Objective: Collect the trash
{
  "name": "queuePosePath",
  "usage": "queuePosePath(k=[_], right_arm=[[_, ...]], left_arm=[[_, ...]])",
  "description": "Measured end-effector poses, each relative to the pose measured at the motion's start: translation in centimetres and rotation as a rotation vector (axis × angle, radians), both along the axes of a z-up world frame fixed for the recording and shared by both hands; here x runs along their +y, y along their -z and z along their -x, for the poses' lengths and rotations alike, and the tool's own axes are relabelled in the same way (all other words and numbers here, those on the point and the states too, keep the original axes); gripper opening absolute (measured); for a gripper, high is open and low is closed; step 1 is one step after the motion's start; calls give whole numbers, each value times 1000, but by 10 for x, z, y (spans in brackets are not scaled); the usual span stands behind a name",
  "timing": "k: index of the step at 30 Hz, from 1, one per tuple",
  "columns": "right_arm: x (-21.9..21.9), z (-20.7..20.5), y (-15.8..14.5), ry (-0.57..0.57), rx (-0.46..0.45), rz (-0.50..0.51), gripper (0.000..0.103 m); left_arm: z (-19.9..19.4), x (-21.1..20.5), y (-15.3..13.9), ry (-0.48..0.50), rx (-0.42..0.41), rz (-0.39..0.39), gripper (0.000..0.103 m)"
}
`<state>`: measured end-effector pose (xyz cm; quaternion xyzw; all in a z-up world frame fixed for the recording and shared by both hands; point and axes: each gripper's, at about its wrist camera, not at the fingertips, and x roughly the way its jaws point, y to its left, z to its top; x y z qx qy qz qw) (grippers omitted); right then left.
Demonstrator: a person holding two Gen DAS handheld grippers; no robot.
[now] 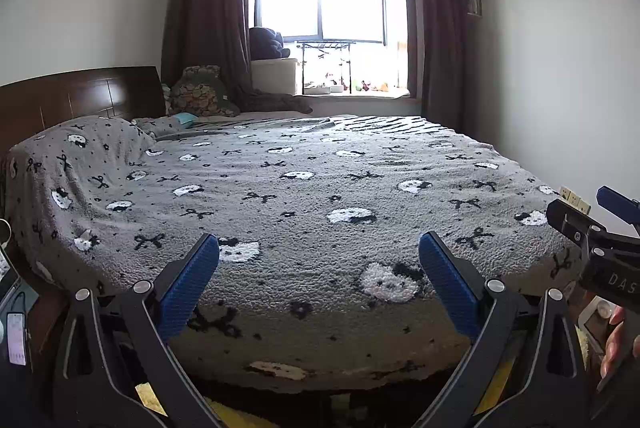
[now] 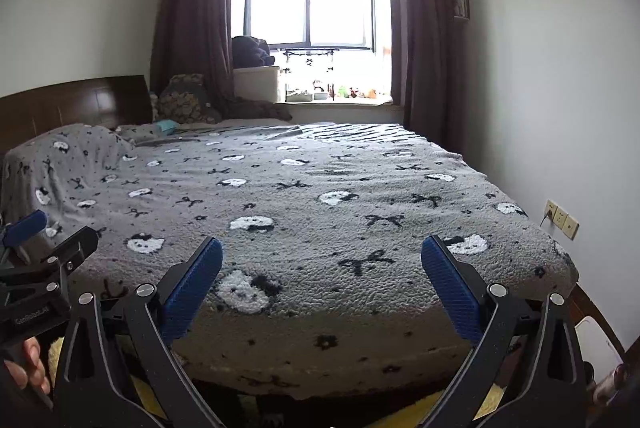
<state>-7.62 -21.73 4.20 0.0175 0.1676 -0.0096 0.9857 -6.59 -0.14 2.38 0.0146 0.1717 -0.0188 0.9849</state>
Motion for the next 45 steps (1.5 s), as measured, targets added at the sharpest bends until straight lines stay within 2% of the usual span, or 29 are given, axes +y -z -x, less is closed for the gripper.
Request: queuePosePath(k=[45], right_arm=[[6, 0, -2, -27, -4, -12, 100]], left_arm=[[0, 8, -4, -3, -6, -4, 95]])
